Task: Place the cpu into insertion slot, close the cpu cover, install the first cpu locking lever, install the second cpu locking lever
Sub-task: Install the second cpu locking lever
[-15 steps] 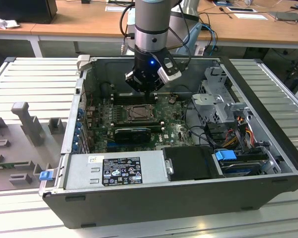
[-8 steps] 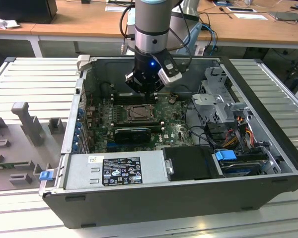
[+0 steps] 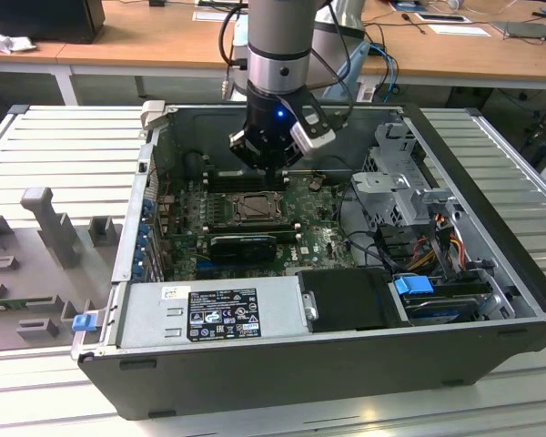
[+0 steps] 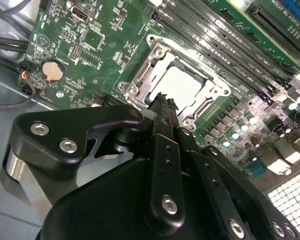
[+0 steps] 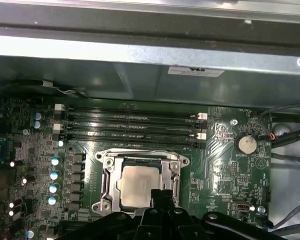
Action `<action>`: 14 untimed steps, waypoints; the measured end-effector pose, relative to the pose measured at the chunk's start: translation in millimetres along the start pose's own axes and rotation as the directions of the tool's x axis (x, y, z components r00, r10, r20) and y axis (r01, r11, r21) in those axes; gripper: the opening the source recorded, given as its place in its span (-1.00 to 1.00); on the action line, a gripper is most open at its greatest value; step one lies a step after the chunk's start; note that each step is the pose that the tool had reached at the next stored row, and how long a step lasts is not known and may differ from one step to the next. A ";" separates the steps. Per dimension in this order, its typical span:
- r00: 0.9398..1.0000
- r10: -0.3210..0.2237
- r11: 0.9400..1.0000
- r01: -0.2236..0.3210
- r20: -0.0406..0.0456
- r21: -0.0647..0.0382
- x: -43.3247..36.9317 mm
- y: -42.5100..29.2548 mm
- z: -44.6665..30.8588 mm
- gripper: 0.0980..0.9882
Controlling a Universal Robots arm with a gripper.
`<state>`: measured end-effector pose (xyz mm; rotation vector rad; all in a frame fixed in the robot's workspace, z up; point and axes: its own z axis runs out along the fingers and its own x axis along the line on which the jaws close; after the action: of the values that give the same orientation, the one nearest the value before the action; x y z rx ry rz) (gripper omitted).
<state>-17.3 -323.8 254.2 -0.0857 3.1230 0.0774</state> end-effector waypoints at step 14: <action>1.000 0.000 1.000 -0.001 -0.009 -0.012 11.3 -40.3 9.1 -0.99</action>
<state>-26.2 -364.2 242.9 -0.0856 3.1322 0.0961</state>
